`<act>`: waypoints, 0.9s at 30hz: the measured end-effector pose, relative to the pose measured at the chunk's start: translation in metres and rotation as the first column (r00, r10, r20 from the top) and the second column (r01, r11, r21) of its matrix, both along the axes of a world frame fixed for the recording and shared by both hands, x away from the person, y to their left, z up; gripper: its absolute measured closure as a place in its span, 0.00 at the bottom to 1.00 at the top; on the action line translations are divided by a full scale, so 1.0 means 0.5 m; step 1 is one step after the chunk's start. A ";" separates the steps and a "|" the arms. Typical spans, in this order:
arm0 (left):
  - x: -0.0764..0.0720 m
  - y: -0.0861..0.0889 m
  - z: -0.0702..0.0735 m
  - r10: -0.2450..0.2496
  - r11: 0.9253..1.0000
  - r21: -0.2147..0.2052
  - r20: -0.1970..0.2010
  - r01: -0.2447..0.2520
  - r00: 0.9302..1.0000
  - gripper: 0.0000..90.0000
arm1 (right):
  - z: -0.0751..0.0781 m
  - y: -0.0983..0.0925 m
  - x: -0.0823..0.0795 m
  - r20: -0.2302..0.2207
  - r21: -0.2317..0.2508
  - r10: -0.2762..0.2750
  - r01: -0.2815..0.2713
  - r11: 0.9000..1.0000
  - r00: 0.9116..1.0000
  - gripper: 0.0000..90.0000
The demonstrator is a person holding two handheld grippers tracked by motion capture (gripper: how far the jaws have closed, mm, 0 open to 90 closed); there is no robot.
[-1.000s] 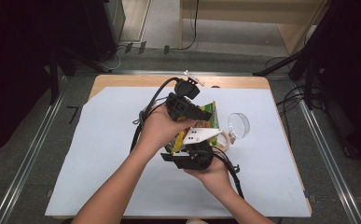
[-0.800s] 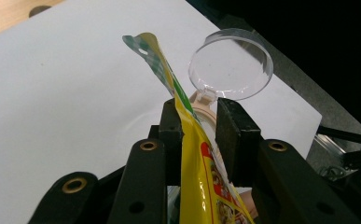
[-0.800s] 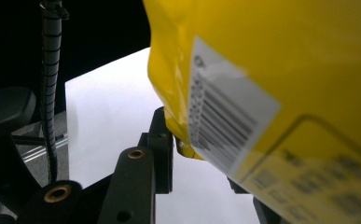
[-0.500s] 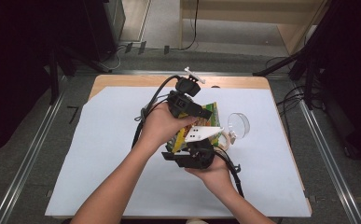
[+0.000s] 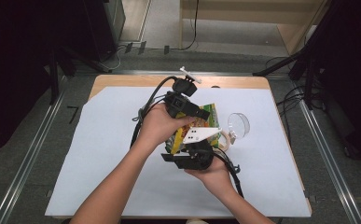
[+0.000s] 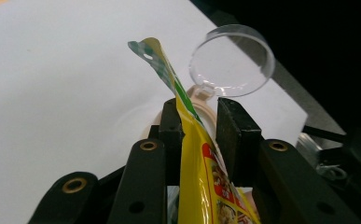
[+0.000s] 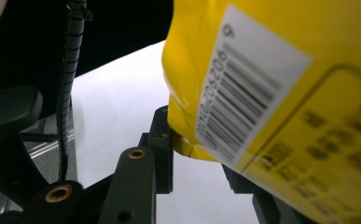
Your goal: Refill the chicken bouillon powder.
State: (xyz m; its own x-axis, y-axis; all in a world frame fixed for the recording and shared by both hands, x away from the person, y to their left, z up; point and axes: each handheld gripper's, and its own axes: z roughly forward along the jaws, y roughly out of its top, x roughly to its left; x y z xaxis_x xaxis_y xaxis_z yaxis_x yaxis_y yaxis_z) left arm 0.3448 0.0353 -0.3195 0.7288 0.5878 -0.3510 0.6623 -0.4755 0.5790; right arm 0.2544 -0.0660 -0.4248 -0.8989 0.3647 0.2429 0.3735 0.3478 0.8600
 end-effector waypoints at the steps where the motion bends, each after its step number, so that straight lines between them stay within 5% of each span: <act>1: -0.002 0.000 0.000 -0.002 1.000 0.003 0.003 0.002 1.000 0.81 | -0.001 0.000 0.000 0.000 0.002 0.000 0.000 1.000 1.000 0.77; 7: -0.011 0.012 -0.006 -0.003 1.000 -0.010 0.020 0.003 1.000 0.81 | -0.007 0.007 -0.004 0.012 -0.005 0.006 -0.006 1.000 1.000 0.76; 11: -0.017 0.022 -0.015 -0.015 1.000 -0.020 0.010 0.015 1.000 0.82 | -0.017 0.012 -0.011 0.052 -0.037 0.012 -0.010 0.999 0.999 0.76; 21: -0.028 0.057 -0.041 -0.016 0.995 -0.097 -0.022 0.014 1.000 0.82 | -0.042 0.020 -0.019 0.082 -0.063 0.061 -0.056 0.996 0.995 0.73; 27: -0.030 0.069 -0.058 -0.013 0.995 -0.102 -0.023 0.010 1.000 0.82 | -0.056 0.023 -0.021 0.087 -0.079 0.074 -0.067 0.995 0.993 0.73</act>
